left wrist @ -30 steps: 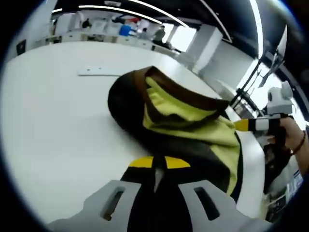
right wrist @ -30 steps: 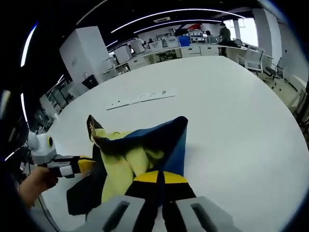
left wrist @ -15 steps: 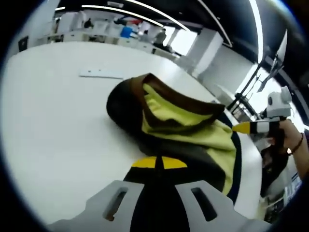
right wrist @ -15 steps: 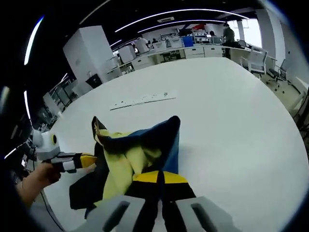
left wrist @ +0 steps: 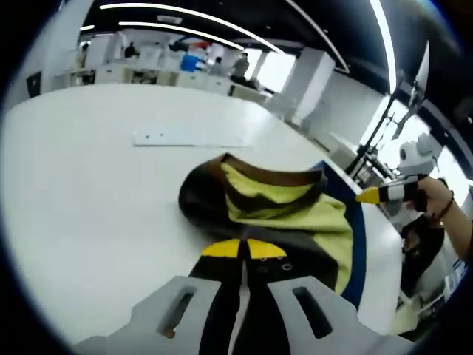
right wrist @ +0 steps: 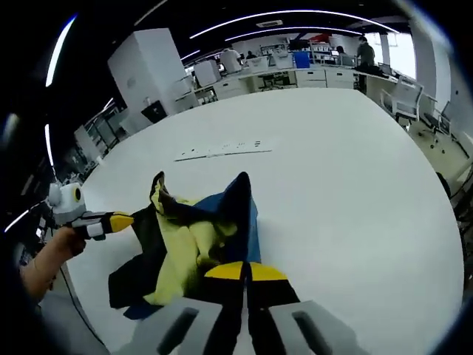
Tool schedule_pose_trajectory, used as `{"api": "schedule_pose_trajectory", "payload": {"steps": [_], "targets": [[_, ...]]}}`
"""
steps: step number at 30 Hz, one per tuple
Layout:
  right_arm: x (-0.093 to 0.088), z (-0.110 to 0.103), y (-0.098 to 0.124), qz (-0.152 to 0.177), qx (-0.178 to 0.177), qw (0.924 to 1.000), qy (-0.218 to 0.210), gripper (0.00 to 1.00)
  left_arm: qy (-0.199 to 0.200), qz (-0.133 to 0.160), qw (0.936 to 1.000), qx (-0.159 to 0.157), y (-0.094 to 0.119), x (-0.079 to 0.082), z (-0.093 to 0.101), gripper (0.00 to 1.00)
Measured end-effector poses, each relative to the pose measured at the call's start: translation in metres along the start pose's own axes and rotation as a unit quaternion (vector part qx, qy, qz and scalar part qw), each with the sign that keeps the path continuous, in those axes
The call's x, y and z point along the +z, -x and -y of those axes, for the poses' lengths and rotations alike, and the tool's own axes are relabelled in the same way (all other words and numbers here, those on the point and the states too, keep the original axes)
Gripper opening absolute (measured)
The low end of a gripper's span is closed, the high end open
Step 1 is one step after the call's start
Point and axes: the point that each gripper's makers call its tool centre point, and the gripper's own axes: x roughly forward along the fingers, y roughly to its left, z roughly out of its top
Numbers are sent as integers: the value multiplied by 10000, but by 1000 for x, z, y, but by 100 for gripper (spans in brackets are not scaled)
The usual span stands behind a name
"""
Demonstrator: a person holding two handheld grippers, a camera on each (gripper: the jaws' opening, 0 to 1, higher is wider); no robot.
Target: Fold the garment on the visible template until the final outline fits inside the template.
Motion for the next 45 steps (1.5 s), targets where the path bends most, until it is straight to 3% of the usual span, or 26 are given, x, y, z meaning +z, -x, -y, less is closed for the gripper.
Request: {"api": "schedule_pose_trajectory", "payload": {"steps": [14,25,32,45], "targets": [[0,14,0,-308,42,9994,150,0,-139,-267,9987,419,19,-8,-39,0],[2,41,-8,-470,-300,9982,230,0,-328,-515,9959,668,27,-14,-68,0],[-3,60,-13,-783,-681,9906,891,0,-427,-633,9945,714,28,-14,-79,0],[-10,83,-15,-977,-948,9858,985,0,-616,-832,9909,858,29,-14,-97,0]]}}
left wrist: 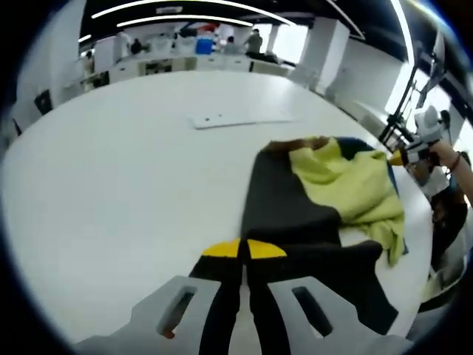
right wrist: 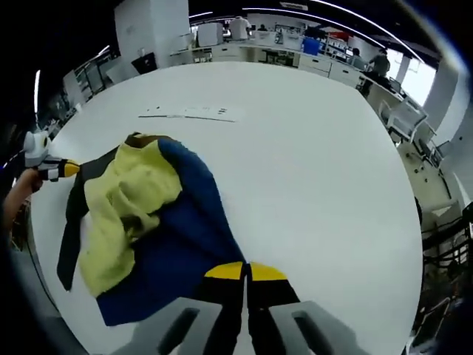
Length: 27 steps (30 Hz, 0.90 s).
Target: Fold the garment on the visible template until the final outline fits inside the template.
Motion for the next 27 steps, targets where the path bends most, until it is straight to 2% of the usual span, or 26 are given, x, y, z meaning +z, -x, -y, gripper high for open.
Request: {"api": "schedule_pose_trajectory", "payload": {"steps": [11,19,24,25,27], "targets": [[0,16,-3,-62,-92,9999,-65,0,-86,-181,9996,216,3,-2,-22,0],[0,18,-4,-34,-109,9998,-171,0,-123,-215,9994,245,2,-3,-22,0],[7,17,-3,204,-147,9990,-356,0,-78,-48,9994,342,6,4,-22,0],[9,17,-2,250,-161,9988,-389,1,-97,-9,9993,358,9,6,-22,2],[12,16,-1,353,-185,9980,-484,12,-79,95,9992,381,12,10,-21,14]]}}
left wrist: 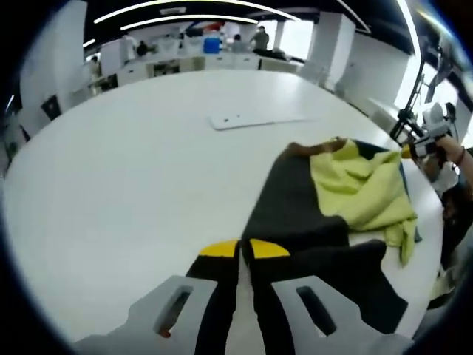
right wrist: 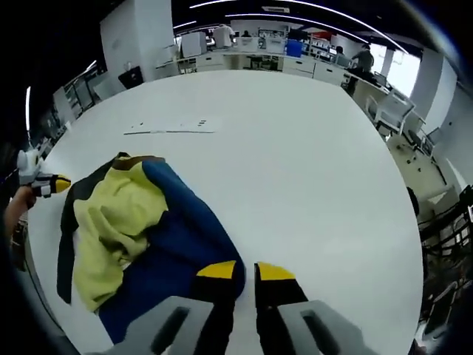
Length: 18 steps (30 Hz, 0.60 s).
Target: Fold the garment on the visible template until the final outline fits inside the template.
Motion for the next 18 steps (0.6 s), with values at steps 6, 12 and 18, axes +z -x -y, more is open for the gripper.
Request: {"api": "schedule_pose_trajectory", "payload": {"steps": [6,12,18], "targets": [[3,-8,8,181,-22,9995,-241,40,-135,106,9998,-34,9,4,10,30],[-4,-22,14,221,128,9988,-419,52,-226,159,9991,-323,19,2,39,35],[-18,-44,20,171,360,9985,-384,56,-497,348,9971,-452,26,3,66,39]]}}
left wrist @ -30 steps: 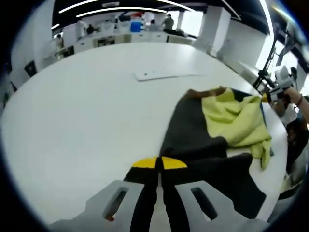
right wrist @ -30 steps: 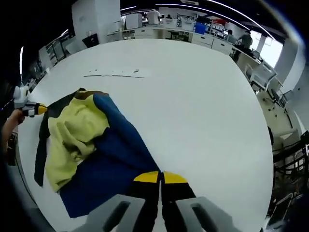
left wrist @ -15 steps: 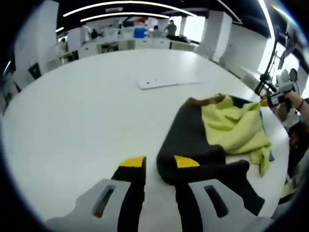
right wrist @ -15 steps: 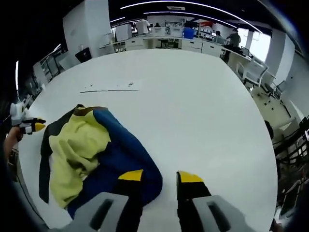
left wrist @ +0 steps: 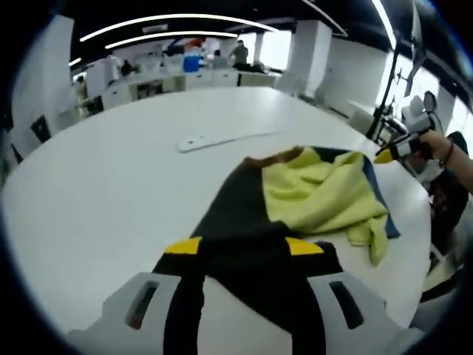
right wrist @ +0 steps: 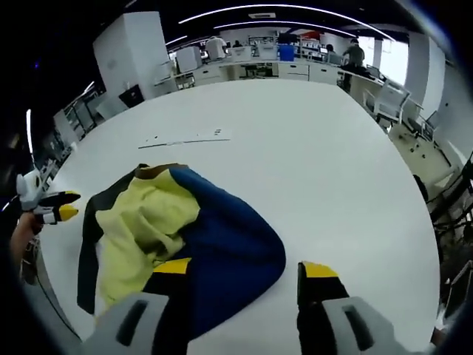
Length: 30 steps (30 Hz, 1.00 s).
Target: Fold the garment on the visible template until the final outline fits inside the template.
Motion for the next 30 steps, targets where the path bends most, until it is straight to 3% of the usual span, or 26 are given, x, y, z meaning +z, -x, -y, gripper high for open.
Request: {"api": "schedule_pose_trajectory", "payload": {"steps": [10,15,19,22,30], "targets": [[-27,-36,7,-136,129,9995,247,58,59,9,9999,-113,0,-4,36,49],[-44,-50,5,-284,259,9990,239,58,377,26,9992,95,-5,-10,46,59],[-57,-59,5,-357,350,9984,246,57,302,-5,9988,389,-7,-15,52,60],[-60,-63,7,-276,356,9987,250,57,452,136,9976,507,-8,-13,55,62],[-76,-72,7,-189,306,9993,85,53,654,171,9934,928,-10,-22,57,59]]}}
